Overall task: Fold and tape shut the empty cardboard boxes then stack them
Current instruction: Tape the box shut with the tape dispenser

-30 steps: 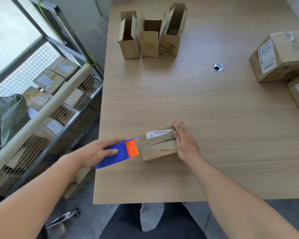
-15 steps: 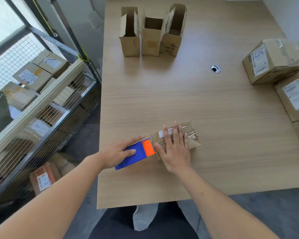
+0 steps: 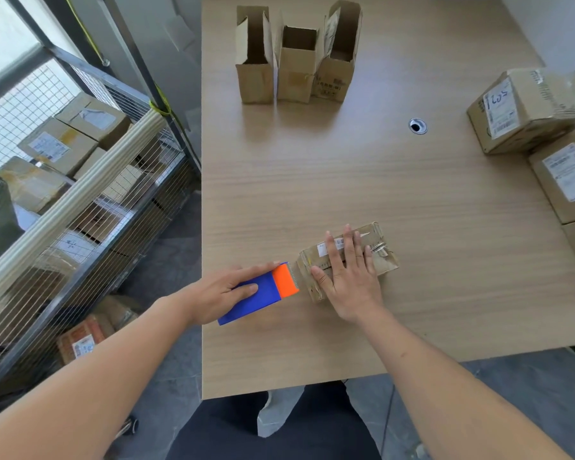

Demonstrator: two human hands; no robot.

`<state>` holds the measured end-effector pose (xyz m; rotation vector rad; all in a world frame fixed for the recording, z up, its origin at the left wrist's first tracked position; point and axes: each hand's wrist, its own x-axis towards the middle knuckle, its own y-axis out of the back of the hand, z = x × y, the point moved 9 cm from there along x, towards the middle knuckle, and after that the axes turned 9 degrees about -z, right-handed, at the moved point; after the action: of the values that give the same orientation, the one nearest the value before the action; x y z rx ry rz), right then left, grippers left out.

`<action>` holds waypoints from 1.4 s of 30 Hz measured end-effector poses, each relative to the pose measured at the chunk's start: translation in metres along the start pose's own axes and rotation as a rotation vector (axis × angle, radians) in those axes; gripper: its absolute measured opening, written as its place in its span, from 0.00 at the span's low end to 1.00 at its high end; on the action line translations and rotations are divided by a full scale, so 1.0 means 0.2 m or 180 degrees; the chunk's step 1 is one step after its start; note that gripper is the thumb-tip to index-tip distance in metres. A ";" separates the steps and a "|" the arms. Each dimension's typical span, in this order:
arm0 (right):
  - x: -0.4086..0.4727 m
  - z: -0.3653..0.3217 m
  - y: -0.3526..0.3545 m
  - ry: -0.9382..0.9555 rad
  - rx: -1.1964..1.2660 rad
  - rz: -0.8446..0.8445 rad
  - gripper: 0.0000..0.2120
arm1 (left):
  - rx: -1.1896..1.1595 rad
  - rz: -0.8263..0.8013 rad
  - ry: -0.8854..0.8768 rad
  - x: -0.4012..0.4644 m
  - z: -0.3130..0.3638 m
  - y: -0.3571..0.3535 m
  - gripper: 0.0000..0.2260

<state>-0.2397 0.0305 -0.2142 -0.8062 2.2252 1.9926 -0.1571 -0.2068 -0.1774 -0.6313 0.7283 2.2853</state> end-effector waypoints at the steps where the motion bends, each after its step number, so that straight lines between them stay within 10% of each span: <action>1: 0.00 0.00 0.00 0.0005 0.0016 -0.0007 0.37 | 0.0049 0.0010 0.0020 0.00 0.00 0.00 0.26; 24: 0.02 -0.12 0.09 -0.0141 0.0083 -0.0213 0.46 | 0.0493 0.0642 0.0284 0.07 0.07 0.15 0.24; 34: 0.12 -0.23 0.14 0.2072 -0.0875 -0.0927 0.57 | 0.0284 0.1003 -0.0263 -0.10 0.21 0.19 0.35; 42: 0.05 -0.15 0.41 0.1081 0.3766 -0.1166 0.11 | 0.0429 0.0947 -0.0481 -0.16 0.39 0.09 0.39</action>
<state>-0.2725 0.0025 -0.1374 -1.2014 2.5450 0.2104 -0.1668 -0.1818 -0.0947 -0.2991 0.9445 2.4931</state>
